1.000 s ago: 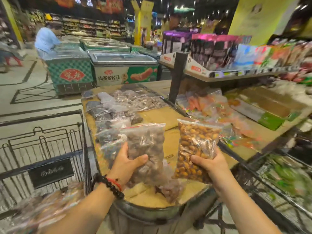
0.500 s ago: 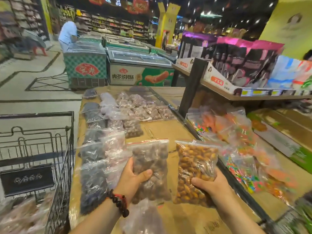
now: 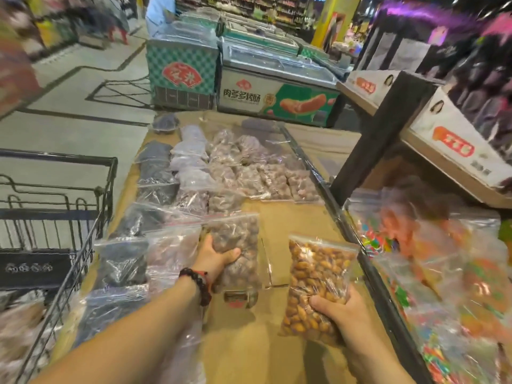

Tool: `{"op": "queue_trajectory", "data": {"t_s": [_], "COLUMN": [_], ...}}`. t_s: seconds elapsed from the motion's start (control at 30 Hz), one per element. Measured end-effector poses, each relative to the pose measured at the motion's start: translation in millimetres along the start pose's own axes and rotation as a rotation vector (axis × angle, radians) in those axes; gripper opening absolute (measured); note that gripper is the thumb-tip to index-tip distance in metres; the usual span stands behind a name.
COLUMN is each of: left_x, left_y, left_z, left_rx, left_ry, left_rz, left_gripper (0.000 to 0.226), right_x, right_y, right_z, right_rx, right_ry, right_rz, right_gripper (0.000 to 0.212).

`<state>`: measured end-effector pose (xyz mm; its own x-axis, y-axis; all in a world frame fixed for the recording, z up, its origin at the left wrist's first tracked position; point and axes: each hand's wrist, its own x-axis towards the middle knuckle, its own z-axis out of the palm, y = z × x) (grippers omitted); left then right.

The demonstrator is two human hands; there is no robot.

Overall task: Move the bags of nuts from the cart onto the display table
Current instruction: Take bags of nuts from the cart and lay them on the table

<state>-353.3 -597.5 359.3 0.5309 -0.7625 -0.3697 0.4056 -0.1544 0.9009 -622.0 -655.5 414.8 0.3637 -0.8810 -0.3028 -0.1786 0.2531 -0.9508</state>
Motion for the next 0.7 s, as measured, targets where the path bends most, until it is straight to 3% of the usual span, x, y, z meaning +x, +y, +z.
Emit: {"op": "queue_trajectory", "data": {"t_s": [0.13, 0.23, 0.37, 0.47, 0.6, 0.7], "left_x": [42, 80, 113, 119, 116, 120], "left_y": [-5, -18, -23, -19, -14, -25], "left_z": [1, -7, -8, -3, 3, -6], "left_rx": [0.039, 0.109, 0.151, 0.309, 0.354, 0.327], "left_ry": [0.049, 0.081, 0.128, 0.158, 0.185, 0.209], "left_rz": [-0.041, -0.072, -0.107, -0.128, -0.048, 0.04], "left_gripper": [0.065, 0.087, 0.086, 0.072, 0.104, 0.103], "right_x": [71, 118, 181, 219, 255, 277], "right_y": [7, 11, 12, 24, 39, 39], "right_z": [9, 20, 35, 46, 56, 63], "right_rx": [-0.019, -0.018, -0.055, -0.07, -0.109, -0.136], "right_ry": [-0.078, -0.134, -0.182, -0.187, -0.205, -0.188], "right_rz": [0.025, 0.029, 0.028, 0.052, 0.086, 0.048], "right_gripper": [0.075, 0.066, 0.064, 0.066, 0.072, 0.061]}}
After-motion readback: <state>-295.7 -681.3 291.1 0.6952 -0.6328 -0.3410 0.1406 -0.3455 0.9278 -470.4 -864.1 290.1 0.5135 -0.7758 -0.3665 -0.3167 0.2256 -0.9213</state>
